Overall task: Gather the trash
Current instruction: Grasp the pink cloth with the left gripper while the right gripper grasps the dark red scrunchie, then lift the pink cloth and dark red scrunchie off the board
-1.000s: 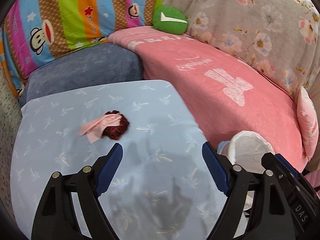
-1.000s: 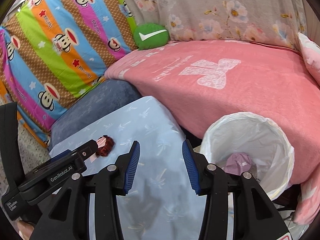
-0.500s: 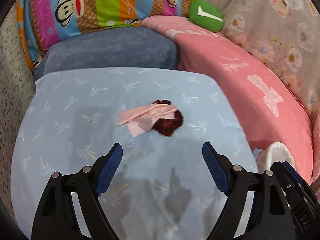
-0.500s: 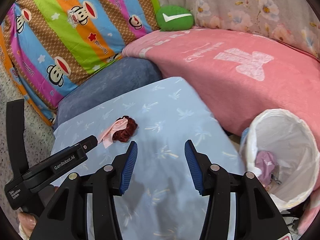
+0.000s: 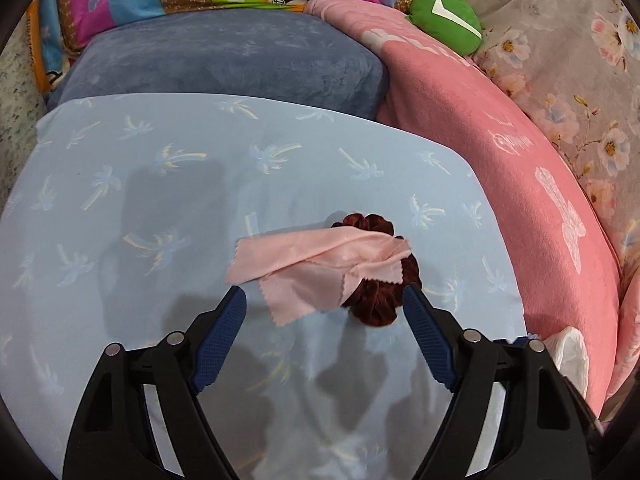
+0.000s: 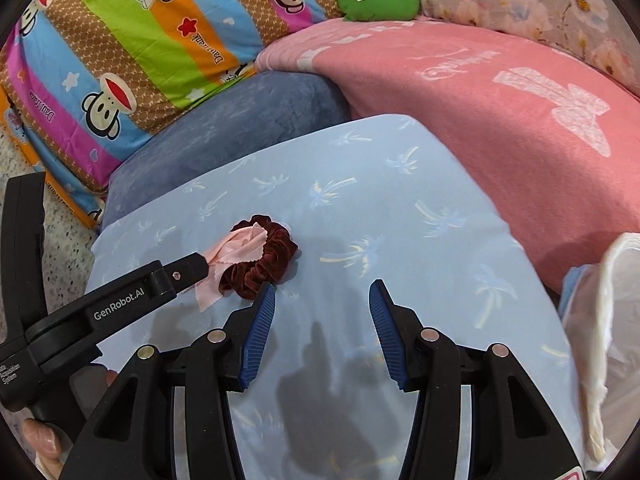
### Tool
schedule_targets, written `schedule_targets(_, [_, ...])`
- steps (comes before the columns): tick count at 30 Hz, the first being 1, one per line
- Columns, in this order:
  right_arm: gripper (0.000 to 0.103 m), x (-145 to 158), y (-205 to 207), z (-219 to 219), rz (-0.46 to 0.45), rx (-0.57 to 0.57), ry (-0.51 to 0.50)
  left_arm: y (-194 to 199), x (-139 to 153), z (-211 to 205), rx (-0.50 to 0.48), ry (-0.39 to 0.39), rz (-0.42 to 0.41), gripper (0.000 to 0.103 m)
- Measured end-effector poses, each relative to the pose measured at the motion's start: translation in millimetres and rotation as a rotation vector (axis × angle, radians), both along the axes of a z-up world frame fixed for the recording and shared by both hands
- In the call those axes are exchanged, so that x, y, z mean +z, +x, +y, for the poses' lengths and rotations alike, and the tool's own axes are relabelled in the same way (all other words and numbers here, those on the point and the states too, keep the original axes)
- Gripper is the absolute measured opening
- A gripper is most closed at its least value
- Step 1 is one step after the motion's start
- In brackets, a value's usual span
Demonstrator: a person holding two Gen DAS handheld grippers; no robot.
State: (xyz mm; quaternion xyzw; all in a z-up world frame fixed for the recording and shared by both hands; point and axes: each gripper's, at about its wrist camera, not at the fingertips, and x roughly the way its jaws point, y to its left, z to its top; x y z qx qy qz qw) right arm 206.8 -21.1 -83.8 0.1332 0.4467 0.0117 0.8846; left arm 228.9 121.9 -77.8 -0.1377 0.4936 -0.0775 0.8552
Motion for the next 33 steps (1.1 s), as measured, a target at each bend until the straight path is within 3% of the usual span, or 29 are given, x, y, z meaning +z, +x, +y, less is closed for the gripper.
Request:
schedule_targets(5, [0.049,-17.3,18.5,9.9,0.025,0.016,0.020,13.7,-15.3,-3.9,-0.038,0.002,0.040,0.047])
schedule_targets(7, [0.049,-22.9,24.0,14.6,0.030,0.028,0.029,15.2,-20.5,-0.1,-0.036,-0.003,0.055,0.021])
schedule_targets(10, [0.049,-28.7,29.5,20.6,0.035,0.042,0.042,14.0,-23.6,11.2,-0.028,-0.066,0.069,0.008])
schedule_targets(17, [0.049,-33.2,40.2,36.0,0.031,0.075,0.093,0.2,-14.3,36.2,0.014,-0.083,0.037,0.006])
schedule_targets(21, [0.049,-39.3,50.1,50.8,0.047,0.091,0.106,-0.9,-14.5,42.0,0.034,-0.033,0.029,0.006])
schedule_targets(27, [0.048,-49.9,57.6,71.0,0.076,0.122,0.144,-3.2,-18.0,53.1,0.057,-0.040,0.041,0.006])
schedule_targets(28, [0.044,-51.3,58.0,74.1,0.082,0.128,0.144,-3.6,-19.6,56.1,0.060,-0.042,0.047,0.006])
schedule_targets(29, [0.032,-53.1,58.9,77.6,0.089,0.142,0.146,-3.9,-20.9,57.8,0.063,-0.038,0.052,0.006])
schedule_targets(31, [0.020,-56.5,58.6,82.0,0.102,0.159,0.131,-5.5,-23.2,60.4,0.070,-0.035,0.060,0.006])
schedule_targets(33, [0.017,-53.3,53.5,82.0,0.094,0.164,0.126,-8.6,-23.2,62.3,0.071,-0.038,0.060,0.006])
